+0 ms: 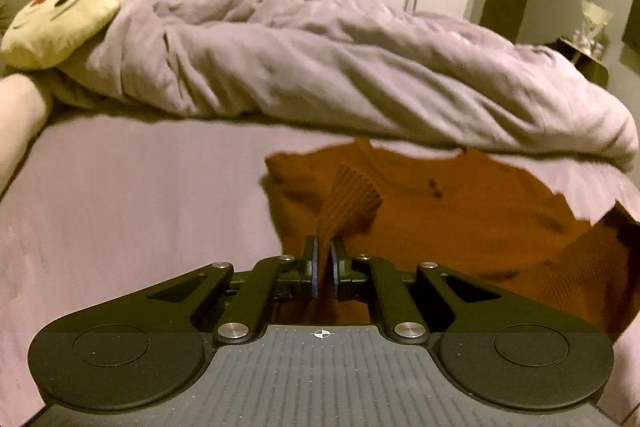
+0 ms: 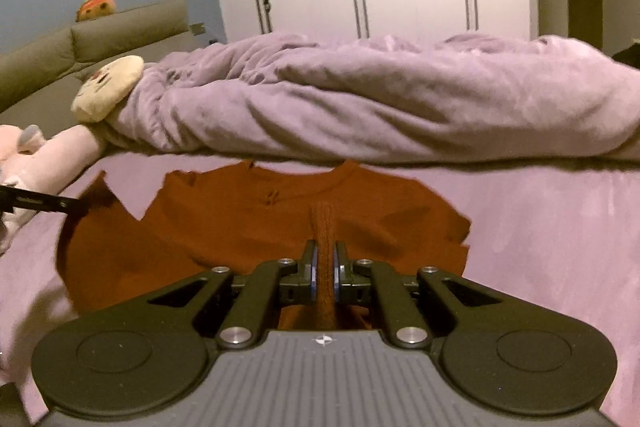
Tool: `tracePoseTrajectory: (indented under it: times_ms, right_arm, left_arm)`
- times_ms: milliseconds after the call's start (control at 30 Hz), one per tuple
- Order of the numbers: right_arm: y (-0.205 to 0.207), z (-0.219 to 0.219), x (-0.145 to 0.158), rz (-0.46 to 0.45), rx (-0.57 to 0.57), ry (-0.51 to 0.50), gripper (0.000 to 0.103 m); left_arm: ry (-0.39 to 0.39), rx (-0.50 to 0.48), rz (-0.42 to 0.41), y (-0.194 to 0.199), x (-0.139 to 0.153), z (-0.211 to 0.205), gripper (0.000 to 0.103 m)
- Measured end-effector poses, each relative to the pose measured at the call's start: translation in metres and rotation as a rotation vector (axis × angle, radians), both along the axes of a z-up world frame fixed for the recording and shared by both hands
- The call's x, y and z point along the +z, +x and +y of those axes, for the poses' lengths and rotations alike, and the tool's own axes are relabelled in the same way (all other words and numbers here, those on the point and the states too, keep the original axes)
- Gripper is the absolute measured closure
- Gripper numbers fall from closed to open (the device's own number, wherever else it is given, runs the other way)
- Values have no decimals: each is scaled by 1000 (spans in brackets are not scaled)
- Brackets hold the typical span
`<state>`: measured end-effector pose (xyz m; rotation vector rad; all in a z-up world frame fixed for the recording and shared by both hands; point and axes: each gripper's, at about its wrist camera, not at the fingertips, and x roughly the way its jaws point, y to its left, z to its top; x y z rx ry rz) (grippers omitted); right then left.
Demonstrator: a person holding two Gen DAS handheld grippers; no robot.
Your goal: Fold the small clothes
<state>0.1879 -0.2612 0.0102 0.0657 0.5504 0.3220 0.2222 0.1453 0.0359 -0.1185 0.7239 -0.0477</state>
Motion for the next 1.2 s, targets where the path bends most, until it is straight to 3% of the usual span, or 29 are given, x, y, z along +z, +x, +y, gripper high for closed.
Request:
tracePoseTrajectory:
  times_ms: [267, 433, 567, 767, 1033, 1100, 1133, 1200]
  right_arm:
    - [55, 2, 17, -76, -119, -65, 97]
    - [112, 5, 19, -105, -190, -127, 98]
    - [154, 14, 1, -98, -224, -195, 98]
    - [190, 27, -36, -41, -221, -293, 98]
    - [213, 31, -59, -14, -263, -383, 103]
    - [219, 29, -60, -10, -282, -390, 103]
    - [221, 26, -59, 13, -280, -363, 103]
    - [216, 19, -56, 57, -259, -258, 102]
  left_arm:
    - [38, 50, -61, 62, 12, -1, 95]
    - [77, 97, -60, 114, 0, 1, 95]
    - [138, 98, -16, 145, -27, -6, 95]
    - [136, 135, 37, 170, -58, -3, 97]
    - [147, 148, 43, 183, -72, 2, 101]
    - [121, 148, 59, 182, -73, 6, 99]
    - [98, 145, 67, 179, -72, 8, 91]
    - [52, 124, 65, 169, -71, 12, 61]
